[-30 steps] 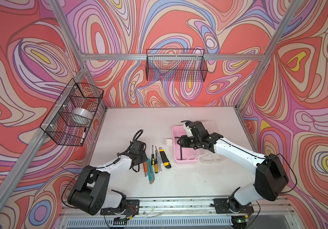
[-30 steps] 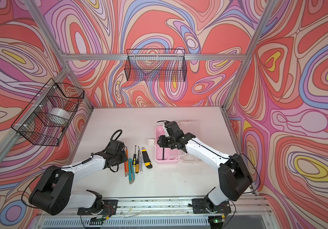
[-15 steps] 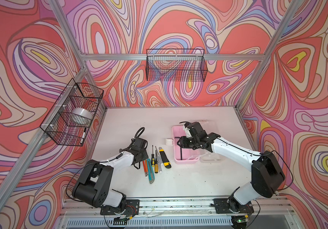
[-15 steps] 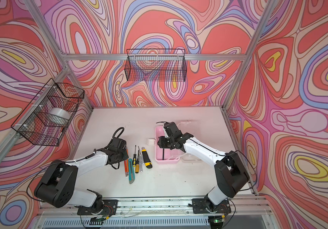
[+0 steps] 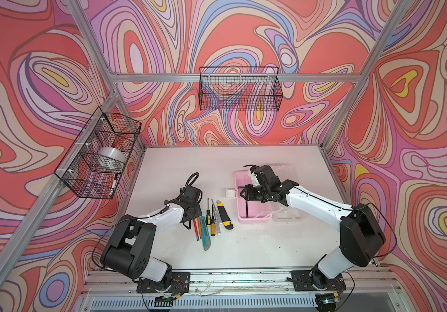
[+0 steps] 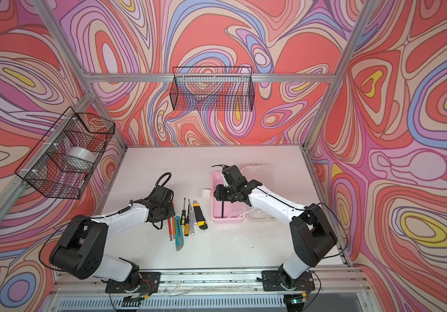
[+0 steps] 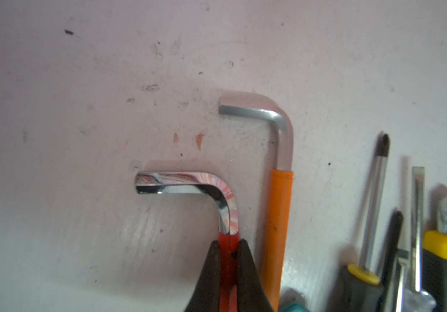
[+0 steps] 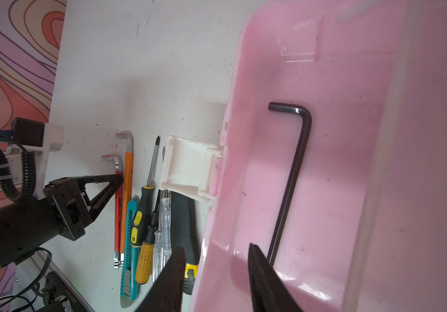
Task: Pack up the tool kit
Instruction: 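Lower the left gripper onto the red-handled hex key and close it, then lift the red-handled hex key and carry it into the pink box with the left gripper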
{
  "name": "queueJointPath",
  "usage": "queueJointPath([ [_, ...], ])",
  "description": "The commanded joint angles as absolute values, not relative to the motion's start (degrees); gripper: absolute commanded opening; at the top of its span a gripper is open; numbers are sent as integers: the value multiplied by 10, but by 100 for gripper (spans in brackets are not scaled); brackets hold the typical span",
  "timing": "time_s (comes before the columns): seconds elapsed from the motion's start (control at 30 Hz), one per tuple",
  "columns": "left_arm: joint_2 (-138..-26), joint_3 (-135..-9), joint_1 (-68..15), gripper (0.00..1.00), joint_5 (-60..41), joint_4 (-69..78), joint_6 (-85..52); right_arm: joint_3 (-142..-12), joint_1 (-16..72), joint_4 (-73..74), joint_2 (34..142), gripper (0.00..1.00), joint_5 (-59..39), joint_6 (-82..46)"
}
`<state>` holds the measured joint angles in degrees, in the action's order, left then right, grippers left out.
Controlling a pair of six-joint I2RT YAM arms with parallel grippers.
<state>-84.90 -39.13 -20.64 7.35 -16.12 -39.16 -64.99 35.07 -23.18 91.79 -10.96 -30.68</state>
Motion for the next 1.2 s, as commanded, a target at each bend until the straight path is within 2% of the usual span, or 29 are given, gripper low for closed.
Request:
queueJointPath([
  [0.0, -857, -398, -207, 0, 85, -208, -386, -668, 352, -228, 927, 41, -102, -297],
  [0.33, -758, -467, -207, 0, 90, -290, -361, -672, 352, -228, 923, 41, -98, -299],
  [0.57, -697, -536, -218, 0, -2, -278, -387, -664, 339, -218, 898, 41, -99, -315],
  [0.8, -750, -658, -314, 0, -1, -256, -377, -643, 304, -226, 839, 40, -85, -318],
  [1.17, -907, -761, -376, 0, -90, -164, -412, -606, 263, -239, 770, 41, -69, -315],
])
